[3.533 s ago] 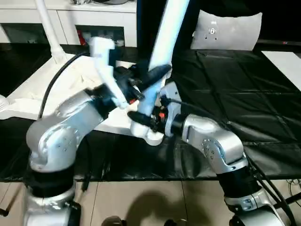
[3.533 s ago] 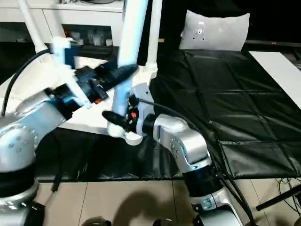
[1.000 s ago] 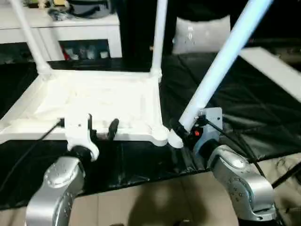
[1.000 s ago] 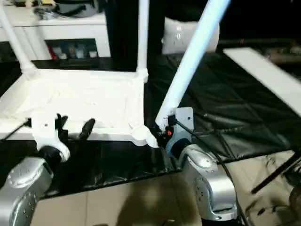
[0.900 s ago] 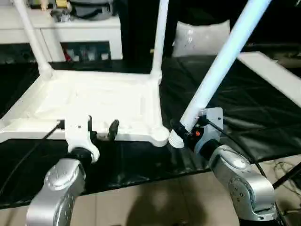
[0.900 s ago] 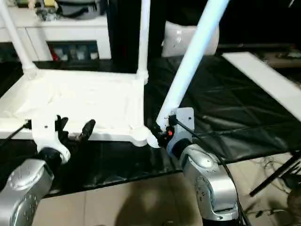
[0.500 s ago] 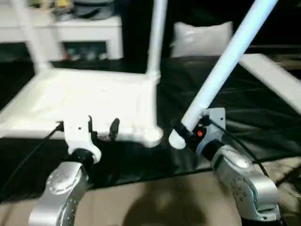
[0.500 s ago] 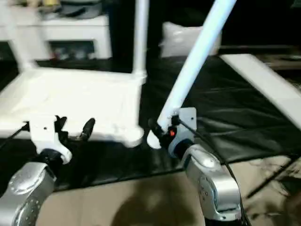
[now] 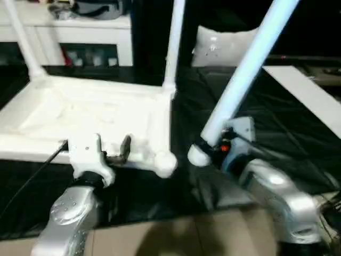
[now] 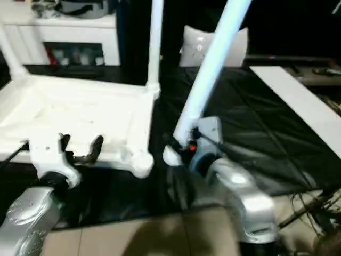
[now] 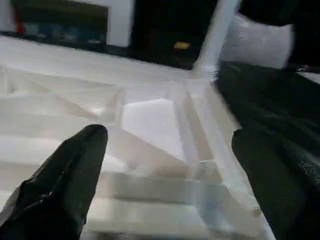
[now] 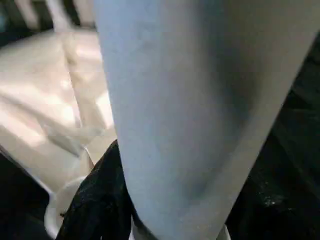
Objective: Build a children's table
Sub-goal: Move to table
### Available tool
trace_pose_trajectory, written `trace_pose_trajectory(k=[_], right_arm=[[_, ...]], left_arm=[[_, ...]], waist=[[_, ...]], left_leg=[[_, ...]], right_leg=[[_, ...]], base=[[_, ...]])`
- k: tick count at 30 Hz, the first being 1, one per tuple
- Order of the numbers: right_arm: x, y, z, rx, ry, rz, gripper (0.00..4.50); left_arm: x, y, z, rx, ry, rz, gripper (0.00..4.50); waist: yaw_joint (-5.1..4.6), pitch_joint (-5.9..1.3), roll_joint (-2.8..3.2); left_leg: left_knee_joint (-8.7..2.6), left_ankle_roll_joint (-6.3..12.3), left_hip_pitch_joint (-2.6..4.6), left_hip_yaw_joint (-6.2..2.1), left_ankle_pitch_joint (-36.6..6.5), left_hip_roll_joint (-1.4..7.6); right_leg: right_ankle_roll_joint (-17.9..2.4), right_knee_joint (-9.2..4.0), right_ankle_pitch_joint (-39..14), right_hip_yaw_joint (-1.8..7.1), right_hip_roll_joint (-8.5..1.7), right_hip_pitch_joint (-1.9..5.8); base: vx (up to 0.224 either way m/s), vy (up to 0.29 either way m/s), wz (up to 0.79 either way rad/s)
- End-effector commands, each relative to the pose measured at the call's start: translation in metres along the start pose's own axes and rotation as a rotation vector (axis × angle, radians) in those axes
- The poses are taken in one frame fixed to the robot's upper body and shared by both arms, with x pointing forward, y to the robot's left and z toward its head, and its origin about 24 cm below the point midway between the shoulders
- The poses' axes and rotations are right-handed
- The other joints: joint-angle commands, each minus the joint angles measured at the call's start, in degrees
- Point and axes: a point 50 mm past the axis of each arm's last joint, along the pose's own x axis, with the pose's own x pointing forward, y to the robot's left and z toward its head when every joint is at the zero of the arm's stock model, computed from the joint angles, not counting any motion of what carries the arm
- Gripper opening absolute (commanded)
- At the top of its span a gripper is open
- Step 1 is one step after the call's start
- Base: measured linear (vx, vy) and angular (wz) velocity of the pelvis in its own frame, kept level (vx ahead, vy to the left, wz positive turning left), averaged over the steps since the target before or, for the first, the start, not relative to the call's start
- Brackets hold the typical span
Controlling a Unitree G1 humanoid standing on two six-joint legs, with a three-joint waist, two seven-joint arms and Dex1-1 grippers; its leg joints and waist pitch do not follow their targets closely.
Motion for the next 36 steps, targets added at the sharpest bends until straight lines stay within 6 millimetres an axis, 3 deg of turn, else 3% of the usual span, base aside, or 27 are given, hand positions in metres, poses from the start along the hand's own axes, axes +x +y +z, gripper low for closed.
trace_pose_trajectory(k=[1,2,3,4,5,6,7,8,9,10,11,12,13,14,15,16,17,18,19,20,21,22,26,29,32,35,36], right_arm=[[0.005,0.018,0.0,-0.021,-0.011,0.103,1.91],[0.004,0.02,0.0,-0.006,-0.021,0.106,1.91],[0.003,0.02,0.0,0.022,-0.037,0.103,1.91],[0.003,0.019,0.0,0.042,-0.048,0.093,1.91],[0.002,0.019,-0.001,0.047,-0.052,0.08,1.91],[0.002,0.018,-0.002,0.039,-0.05,0.07,1.91],[0.0,0.016,-0.003,0.031,-0.052,0.049,1.91],[-0.001,0.013,-0.004,0.037,-0.056,0.021,1.91],[-0.004,0.008,-0.005,0.038,-0.06,-0.026,1.91],[-0.004,0.008,-0.005,0.038,-0.06,-0.033,1.91],[-0.006,0.005,-0.006,0.034,-0.068,-0.058,1.91],[-0.01,0.001,-0.007,0.033,-0.074,-0.096,1.91],[-0.014,-0.003,-0.008,0.037,-0.087,-0.139,1.91],[-0.017,-0.003,-0.008,0.04,-0.094,-0.143,1.9],[-0.018,-0.003,-0.008,0.041,-0.098,-0.142,1.9],[-0.019,-0.003,-0.007,0.037,-0.103,-0.143,1.9],[-0.02,-0.005,-0.004,0.002,-0.12,-0.15,1.9],[-0.021,-0.006,-0.003,-0.008,-0.132,-0.163,1.9],[-0.021,-0.008,-0.002,-0.031,-0.144,-0.172,1.9],[-0.021,-0.008,-0.001,-0.046,-0.152,-0.178,1.9],[-0.02,-0.008,-0.001,-0.058,-0.155,-0.163,1.9],[-0.019,-0.008,-0.001,-0.07,-0.153,-0.16,1.9],[-0.018,-0.006,-0.011,-0.15,-0.039,-0.094,1.9],[-0.018,-0.003,-0.012,-0.144,-0.033,-0.035,1.9],[-0.017,-0.005,-0.007,-0.142,-0.062,-0.005,1.9],[-0.015,-0.006,-0.006,-0.182,-0.061,0.034,1.9],[-0.015,-0.006,-0.006,-0.188,-0.061,0.037,1.9]], left_arm=[[-0.003,0.005,0.003,0.037,0.001,0.025,4.48],[-0.004,0.006,0.003,0.042,0.004,0.025,4.48],[-0.004,0.007,0.003,0.053,0.008,0.023,4.48],[-0.005,0.008,0.002,0.057,0.01,0.024,4.48],[-0.005,0.009,0.002,0.058,0.011,0.024,4.48],[-0.005,0.009,0.001,0.056,0.012,0.024,4.48],[-0.004,0.009,0.001,0.055,0.014,0.013,4.48],[-0.003,0.008,0.001,0.055,0.01,-0.009,4.48],[-0.002,0.006,0.001,0.049,0.004,-0.045,4.48],[-0.002,0.006,0.002,0.048,0.003,-0.051,4.48],[-0.001,0.004,0.001,0.039,0.008,-0.085,4.48],[0.001,0.001,0.002,0.042,0.012,-0.151,4.5],[0.004,-0.003,0.005,0.051,0.014,-0.249,4.5],[0.005,-0.004,0.007,0.04,0.006,-0.295,4.5],[0.005,-0.004,0.009,0.033,0.001,-0.313,4.5],[0.006,-0.005,0.009,0.034,-0.001,-0.334,4.5],[0.009,-0.007,0.011,0.065,0.005,-0.416,4.5],[0.012,-0.01,0.012,0.088,0.014,-0.465,4.5],[0.015,-0.011,0.012,0.118,0.02,-0.501,4.5],[0.017,-0.012,0.012,0.136,0.022,-0.521,4.5],[0.02,-0.014,0.011,0.169,0.037,-0.571,4.5],[0.024,-0.016,0.01,0.236,0.054,-0.641,4.5],[0.028,-0.019,0.004,0.376,0.152,-0.959,4.13],[0.032,-0.012,-0.002,0.467,0.215,-1.04,3.99],[0.036,0.002,-0.012,0.609,0.317,-1.132,3.71],[0.051,0.011,-0.009,0.675,0.342,-1.159,3.66],[0.053,0.012,-0.008,0.682,0.343,-1.166,3.62]], waist=[[0.37,-2.28,1.25],[-0.51,-2.73,1.77],[-2.13,-3.23,3.47],[-1.29,-3.48,3.07],[-1.06,-3.37,2.27],[-0.64,-3.48,2.26],[-1.07,-3.73,0.88],[-1.06,-3.27,0.66],[-0.47,-4.27,-3.51],[1.31,-2.93,-3.67],[1.85,-3.87,-3.55],[2.28,-3.31,-2.49],[2.09,-2.95,-1.64],[1.91,-2.86,-0.59],[0.99,-2.71,1.61],[0.58,-3.01,1.8],[-0.42,-2.6,1.51],[-0.13,-2.7,2.1],[-0.43,-1.62,1.55],[-0.53,-1.39,1.33],[-0.76,-1.29,2.0],[-0.94,-1.28,1.71],[-0.89,-1.48,1.86],[-1.48,-1.85,0.8],[-1.61,-1.92,1.19],[-1.67,-2.08,1.25],[-1.55,-2.3,1.32]], left_leg=[[-6.35,9.62,-3.51,-1.84,13.01,1.75],[-7.22,12.87,0.18,-4.09,14.96,1.46],[-7.69,14.36,10.11,-9.04,14.14,8.56],[-7.18,15.38,9.45,-8.98,21.56,8.95],[-6.9,16.13,9.06,-8.13,34.11,7.82],[-7.42,15.94,8.03,-6.61,36.47,6.69],[-7.55,15.55,7.25,-4.01,35.6,3.99],[-7.18,14.45,6.2,-2.29,32.89,1.16],[-3.42,10.72,3.5,0.79,21.34,-4.79],[-2.19,8.17,1.17,0.31,12.93,-4.48],[0.78,2.96,-1.44,-1.13,7.75,-3.0],[-0.75,-2.38,-1.64,-1.58,14.74,-2.24],[-2.82,-4.62,-1.71,-1.77,19.12,-0.81],[-4.54,-5.36,-1.94,-1.6,21.87,-0.05],[-5.68,-6.81,-1.47,-1.01,24.17,0.75],[-5.72,-7.31,0.11,-0.86,24.08,1.54],[-6.66,-7.48,-0.21,-1.48,20.18,2.19],[-6.6,-7.78,0.12,-1.3,16.36,2.03],[-7.73,-7.25,0.11,-0.87,0.1,2.02],[-7.94,-7.06,0.12,-0.74,-3.53,2.08],[-8.25,-6.9,0.25,-0.67,-7.25,2.12],[-8.42,-6.24,0.36,-0.42,-9.33,2.05],[-9.05,-5.27,-0.2,-0.26,-7.73,2.07],[-8.83,-4.42,-0.68,0.2,-5.28,2.06],[-8.98,-4.32,-0.96,0.11,-4.63,2.28],[-8.81,-4.98,-0.55,0.48,-3.86,2.35],[-8.74,-5.28,-0.72,0.52,-2.36,2.51]], right_leg=[[-7.85,-4.87,-15.78,0.14,-4.05,5.43],[-6.35,-2.46,-12.56,-1.13,-0.86,3.52],[-3.66,5.84,-12.0,1.78,-0.04,-6.67],[0.09,9.04,-7.81,3.45,-0.65,-9.42],[3.43,10.07,-4.5,4.17,-1.0,-11.58],[4.25,10.12,-1.82,4.19,-0.78,-11.71],[2.09,7.23,4.99,4.8,-1.15,-11.7],[-0.66,4.15,9.59,5.32,-1.31,-10.58],[-4.33,0.24,15.99,9.91,-3.62,-4.68],[-8.36,-3.15,8.93,13.33,-8.08,-2.54],[-16.86,-1.62,18.91,16.67,-11.56,1.71],[-17.2,0.19,38.3,13.85,-9.25,1.27],[-17.35,0.46,48.85,12.47,-7.7,0.17],[-16.87,1.13,48.63,11.17,-5.64,-0.53],[-15.52,1.7,37.47,9.51,-1.96,-1.96],[-15.02,1.66,29.55,8.79,-1.26,-3.1],[-13.78,1.08,15.68,8.75,-1.72,-2.44],[-13.16,0.57,10.32,8.73,-1.94,-2.68],[-10.95,-1.35,-6.81,9.71,-2.76,-2.8],[-10.42,-1.9,-11.35,9.96,-3.09,-2.85],[-9.29,-2.48,-17.54,10.19,-3.42,-3.06],[-7.51,-3.16,-21.81,10.23,-3.39,-3.51],[-5.26,-3.6,-23.34,10.41,-3.33,-3.57],[-6.24,-3.45,-20.64,10.58,-3.49,-3.3],[-5.95,-3.49,-22.79,10.44,-3.59,-3.54],[-7.77,-3.13,-19.2,10.32,-3.38,-3.87],[-8.84,-2.8,-16.31,10.34,-3.57,-3.5]], base=[[0.144,0.04,0.57],[0.203,0.024,0.55],[0.246,-0.014,0.44],[0.246,-0.014,0.44],[0.213,-0.006,0.19],[0.157,0.009,0.09],[0.157,0.009,0.09],[0.145,-0.027,0.01],[0.132,-0.038,0.14],[0.132,-0.038,0.14],[0.131,-0.016,0.14],[0.112,-0.029,0.02],[0.112,-0.029,0.02],[0.0,0.0,0.0],[-0.066,0.0,0.14],[-0.066,0.0,0.14],[-0.06,0.025,0.06],[-0.082,0.019,0.01],[-0.082,0.019,0.01],[-0.09,0.0,0.08],[-0.085,-0.014,0.08],[-0.085,-0.014,0.08],[-0.067,-0.027,0.04],[0.0,0.0,0.0],[0.0,0.0,0.0],[0.0,0.0,0.0],[0.0,0.0,0.0]])
